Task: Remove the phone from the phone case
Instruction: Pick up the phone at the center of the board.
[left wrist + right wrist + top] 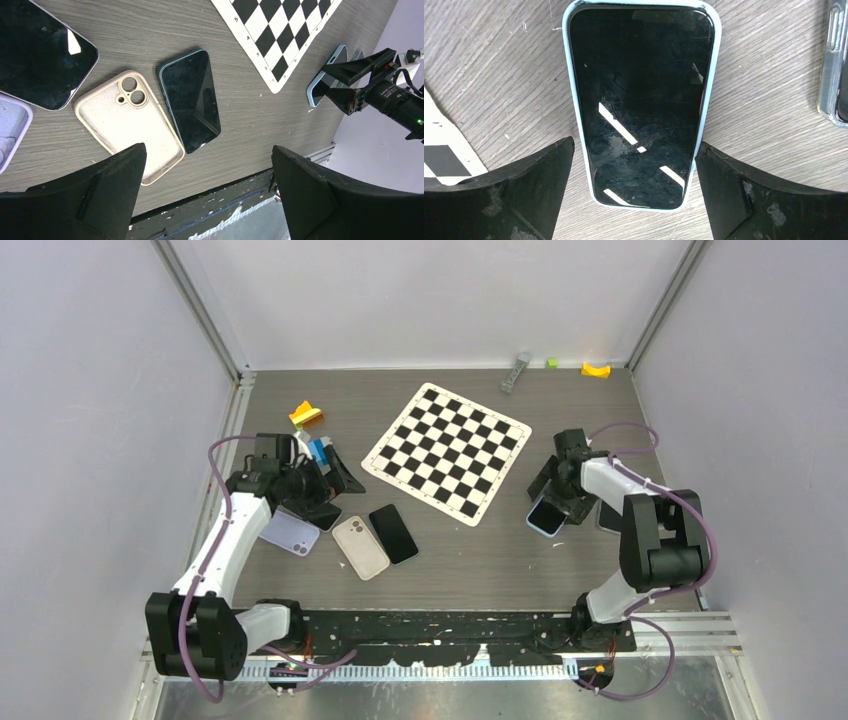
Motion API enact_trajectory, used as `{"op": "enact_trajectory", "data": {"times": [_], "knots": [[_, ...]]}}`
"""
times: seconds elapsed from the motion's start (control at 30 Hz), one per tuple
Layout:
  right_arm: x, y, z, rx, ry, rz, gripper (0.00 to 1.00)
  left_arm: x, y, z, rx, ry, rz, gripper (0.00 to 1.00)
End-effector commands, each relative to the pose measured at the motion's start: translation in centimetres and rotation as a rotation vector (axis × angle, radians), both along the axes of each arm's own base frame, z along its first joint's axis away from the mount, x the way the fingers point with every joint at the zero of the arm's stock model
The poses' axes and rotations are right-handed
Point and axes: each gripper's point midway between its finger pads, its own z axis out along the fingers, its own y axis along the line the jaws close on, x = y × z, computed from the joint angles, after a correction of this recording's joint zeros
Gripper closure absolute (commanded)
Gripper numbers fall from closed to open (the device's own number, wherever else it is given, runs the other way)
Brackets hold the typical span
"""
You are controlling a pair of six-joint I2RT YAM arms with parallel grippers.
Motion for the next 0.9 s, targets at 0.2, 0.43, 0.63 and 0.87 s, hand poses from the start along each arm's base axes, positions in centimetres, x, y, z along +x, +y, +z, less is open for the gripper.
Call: {"op": "enact_trajectory", "data": {"times": [0.2, 0.43, 0.63, 0.87], "knots": [[-1.2, -0.4, -2.3, -0.048, 0.075, -0.046, 0.32, 1.1, 0.7, 1.2, 0.046, -0.052, 0.023, 0.00], [1.3, 1.6, 1.3, 0.027, -0.090, 0.014, 0.57, 1.3, -0.8, 1.7, -0.045, -0.054, -0.017, 0.00], [2.8, 7.9, 5.0, 0.232, -0.309, 0.171, 0.62, 1.7, -2.4, 2.3, -0.163, -0.068, -0.048, 0.02], [2.2, 18.2, 9.2, 0.405, -0.537, 0.442, 0.66, 2.1, -4.6, 3.2, -0.322, -0.065, -0.103, 0.04]]}}
